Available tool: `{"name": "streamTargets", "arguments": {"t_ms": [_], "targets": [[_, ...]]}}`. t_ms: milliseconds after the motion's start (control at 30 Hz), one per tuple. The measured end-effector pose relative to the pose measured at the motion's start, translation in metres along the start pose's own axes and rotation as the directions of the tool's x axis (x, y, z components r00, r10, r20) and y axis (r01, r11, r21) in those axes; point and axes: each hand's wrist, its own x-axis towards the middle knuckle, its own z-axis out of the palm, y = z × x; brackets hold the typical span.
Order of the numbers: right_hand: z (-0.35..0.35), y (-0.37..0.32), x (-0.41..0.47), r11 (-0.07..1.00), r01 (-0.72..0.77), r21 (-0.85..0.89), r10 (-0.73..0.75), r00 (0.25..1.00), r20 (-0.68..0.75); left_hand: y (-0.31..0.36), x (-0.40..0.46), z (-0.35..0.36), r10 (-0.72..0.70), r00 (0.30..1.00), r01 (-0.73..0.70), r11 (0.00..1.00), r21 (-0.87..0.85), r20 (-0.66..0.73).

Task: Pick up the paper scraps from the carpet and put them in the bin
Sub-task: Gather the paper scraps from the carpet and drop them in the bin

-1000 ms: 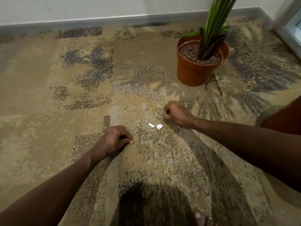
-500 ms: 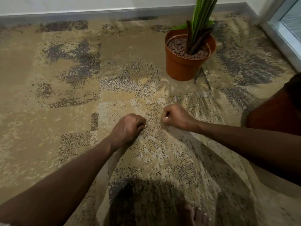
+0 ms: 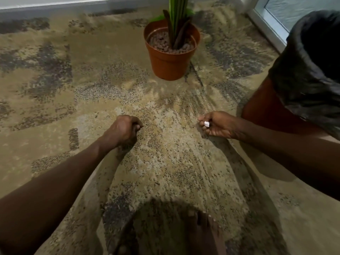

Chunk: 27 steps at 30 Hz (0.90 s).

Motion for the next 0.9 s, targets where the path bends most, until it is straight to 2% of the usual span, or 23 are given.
{"name": "streamTargets", "arguments": {"t_ms": [67, 133, 167, 200, 233, 267, 333, 433, 467, 567, 633, 700, 733, 800, 833, 900], "targets": [[0.000, 0.002, 0.002, 0.999, -0.009, -0.037, 0.008, 1.000, -0.027, 0.012, 0.001, 0.007, -0.102, 0.995, 0.102, 0.985, -0.138, 0.010], [0.003, 0.005, 0.005, 0.987, 0.036, -0.158, -0.050, 0.995, -0.081, 0.026, 0.001, 0.014, -0.222, 0.971, 0.240, 0.892, -0.384, 0.092], [0.004, 0.006, 0.007, 0.955, 0.101, -0.279, -0.138, 0.984, -0.115, 0.033, 0.003, 0.017, -0.287, 0.943, 0.332, 0.756, -0.564, 0.170], [0.006, 0.008, 0.009, 0.886, 0.177, -0.428, -0.256, 0.958, -0.133, 0.041, 0.005, 0.018, -0.327, 0.906, 0.415, 0.549, -0.726, 0.270], [0.008, 0.009, 0.011, 0.777, 0.252, -0.577, -0.390, 0.912, -0.126, 0.048, 0.006, 0.019, -0.338, 0.866, 0.473, 0.320, -0.821, 0.368], [0.010, 0.010, 0.014, 0.648, 0.314, -0.694, -0.511, 0.855, -0.090, 0.052, 0.008, 0.018, -0.337, 0.829, 0.512, 0.135, -0.848, 0.446], [0.016, 0.011, 0.021, 0.451, 0.392, -0.802, -0.650, 0.760, 0.005, 0.057, 0.010, 0.016, -0.311, 0.771, 0.565, -0.069, -0.823, 0.555], [0.025, 0.013, 0.030, 0.295, 0.441, -0.847, -0.709, 0.695, 0.115, 0.058, 0.008, 0.014, -0.196, 0.740, 0.600, -0.240, -0.764, 0.643], [0.027, 0.015, 0.033, 0.243, 0.441, -0.864, -0.713, 0.685, 0.149, 0.057, 0.005, 0.013, -0.156, 0.737, 0.615, -0.248, -0.749, 0.657], [0.031, 0.022, 0.038, 0.105, 0.411, -0.905, -0.745, 0.636, 0.203, 0.054, -0.007, 0.012, -0.061, 0.735, 0.660, -0.165, -0.733, 0.675], [0.034, 0.022, 0.037, 0.018, 0.402, -0.916, -0.742, 0.619, 0.257, 0.054, -0.013, 0.013, -0.052, 0.743, 0.659, -0.119, -0.743, 0.667], [0.036, 0.019, 0.034, -0.008, 0.406, -0.914, -0.713, 0.639, 0.290, 0.056, -0.020, 0.017, -0.062, 0.745, 0.662, -0.057, -0.747, 0.664], [0.037, 0.017, 0.032, 0.014, 0.409, -0.912, -0.697, 0.658, 0.284, 0.059, -0.025, 0.019, -0.066, 0.744, 0.667, 0.012, -0.745, 0.665], [0.037, 0.016, 0.030, 0.060, 0.388, -0.919, -0.678, 0.692, 0.248, 0.066, -0.041, 0.029, -0.081, 0.764, 0.638, 0.242, -0.731, 0.640], [0.037, 0.015, 0.030, 0.099, 0.366, -0.925, -0.673, 0.710, 0.209, 0.071, -0.051, 0.035, -0.081, 0.790, 0.589, 0.374, -0.716, 0.607], [0.036, 0.015, 0.028, 0.262, 0.330, -0.907, -0.651, 0.754, 0.087, 0.083, -0.070, 0.047, -0.039, 0.866, 0.416, 0.611, -0.674, 0.499]]}}
